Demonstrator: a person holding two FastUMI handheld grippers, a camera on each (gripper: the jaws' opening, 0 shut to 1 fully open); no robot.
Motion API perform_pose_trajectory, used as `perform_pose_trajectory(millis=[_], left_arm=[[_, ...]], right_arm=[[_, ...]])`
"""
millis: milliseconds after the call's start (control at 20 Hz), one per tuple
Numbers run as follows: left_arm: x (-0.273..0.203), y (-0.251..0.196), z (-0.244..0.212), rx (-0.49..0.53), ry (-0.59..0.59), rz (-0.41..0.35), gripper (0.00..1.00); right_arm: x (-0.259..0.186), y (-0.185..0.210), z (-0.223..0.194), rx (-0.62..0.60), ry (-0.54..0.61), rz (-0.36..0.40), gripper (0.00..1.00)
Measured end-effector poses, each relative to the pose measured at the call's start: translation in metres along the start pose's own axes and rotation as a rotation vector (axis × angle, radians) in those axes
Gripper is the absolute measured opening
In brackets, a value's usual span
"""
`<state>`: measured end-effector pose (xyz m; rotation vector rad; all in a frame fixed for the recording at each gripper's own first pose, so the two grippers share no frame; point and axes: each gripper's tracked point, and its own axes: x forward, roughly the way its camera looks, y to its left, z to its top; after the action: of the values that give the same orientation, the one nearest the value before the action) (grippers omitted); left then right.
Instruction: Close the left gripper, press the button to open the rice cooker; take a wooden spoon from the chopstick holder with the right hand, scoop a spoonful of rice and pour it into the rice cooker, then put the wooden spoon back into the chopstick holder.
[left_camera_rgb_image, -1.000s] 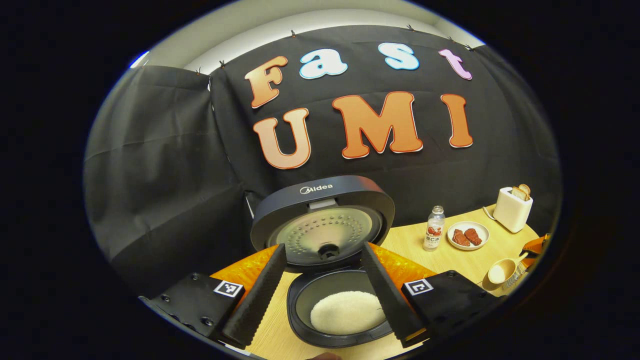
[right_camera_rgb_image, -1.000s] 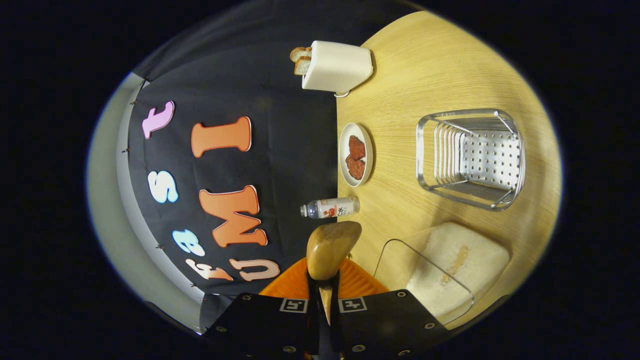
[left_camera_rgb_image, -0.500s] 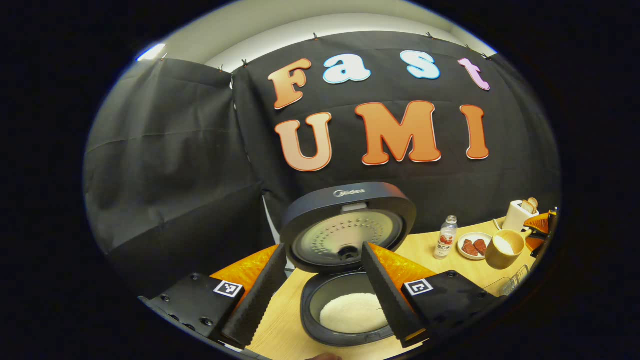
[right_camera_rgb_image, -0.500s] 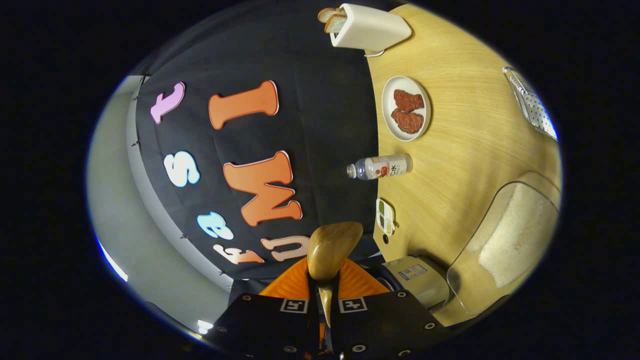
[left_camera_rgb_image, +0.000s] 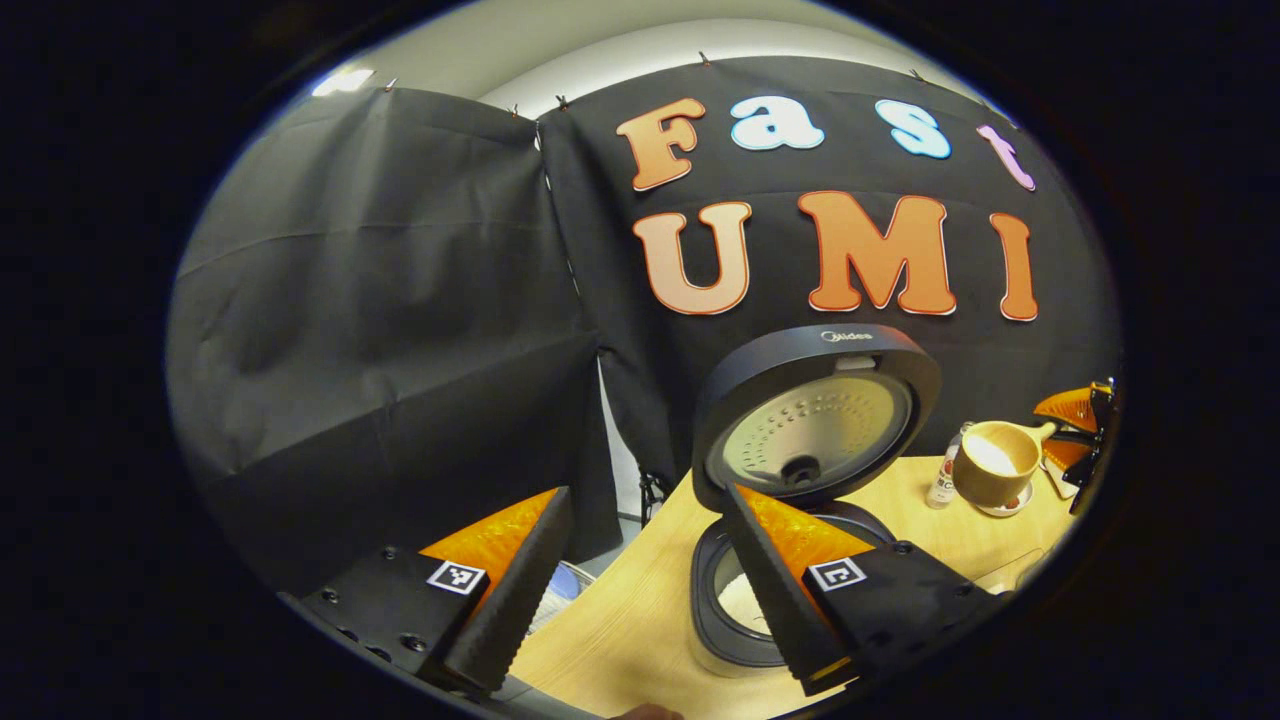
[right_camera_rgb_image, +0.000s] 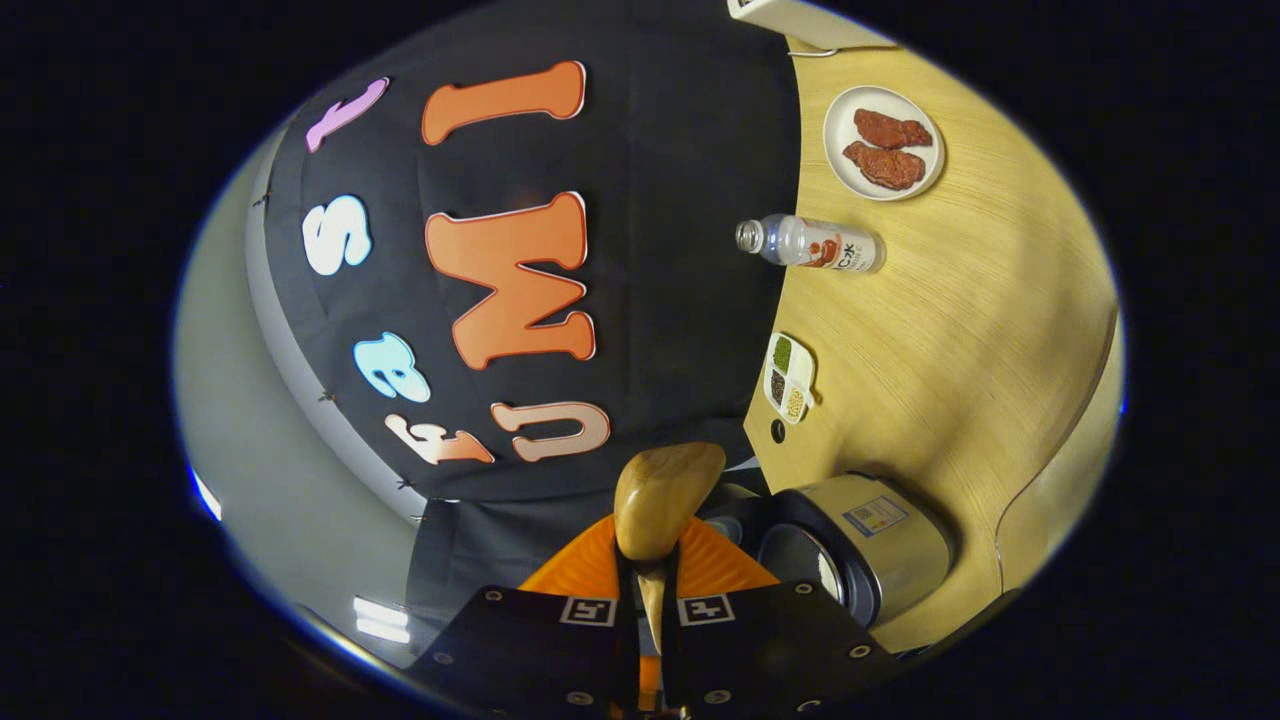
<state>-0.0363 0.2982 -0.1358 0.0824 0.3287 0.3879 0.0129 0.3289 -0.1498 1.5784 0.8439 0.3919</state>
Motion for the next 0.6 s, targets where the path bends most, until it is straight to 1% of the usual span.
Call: perform_pose_trajectory(millis=[50,100,150,200,250,300,350,400,450,500,550,600], left_arm=[[-0.001,0.005,-0.002,0.001,0.001,0.010,1.00],[-0.002,0.010,-0.007,0.000,0.007,0.020,0.96],[-0.002,0.016,-0.011,-0.002,0.015,0.032,0.96],[-0.001,0.020,-0.015,-0.006,0.023,0.042,1.00],[-0.001,0.025,-0.018,-0.012,0.030,0.052,0.97],[0.000,0.030,-0.021,-0.017,0.037,0.061,1.00],[0.001,0.035,-0.022,-0.021,0.043,0.072,1.00],[0.000,0.041,-0.025,-0.025,0.044,0.082,0.97],[0.002,0.045,-0.026,-0.027,0.047,0.092,1.00],[0.003,0.049,-0.028,-0.029,0.052,0.103,0.97],[0.004,0.052,-0.031,-0.034,0.058,0.110,1.00],[0.003,0.053,-0.033,-0.039,0.062,0.114,1.00]], right_arm=[[0.006,0.001,-0.004,-0.016,0.003,-0.007,0.08],[0.014,0.001,-0.008,-0.044,0.005,-0.022,0.08],[0.020,0.002,-0.012,-0.073,0.001,-0.031,0.08],[0.028,0.001,-0.016,-0.121,0.001,-0.049,0.08],[0.033,0.000,-0.020,-0.161,0.000,-0.061,0.08],[0.039,-0.001,-0.025,-0.219,0.001,-0.078,0.08],[0.044,0.000,-0.032,-0.279,0.009,-0.082,0.08],[0.048,-0.002,-0.038,-0.343,0.015,-0.095,0.08],[0.051,-0.002,-0.046,-0.403,0.023,-0.098,0.08],[0.055,-0.005,-0.051,-0.471,0.024,-0.110,0.08],[0.056,-0.004,-0.059,-0.535,0.031,-0.115,0.08],[0.059,-0.006,-0.063,-0.602,0.031,-0.122,0.08]])
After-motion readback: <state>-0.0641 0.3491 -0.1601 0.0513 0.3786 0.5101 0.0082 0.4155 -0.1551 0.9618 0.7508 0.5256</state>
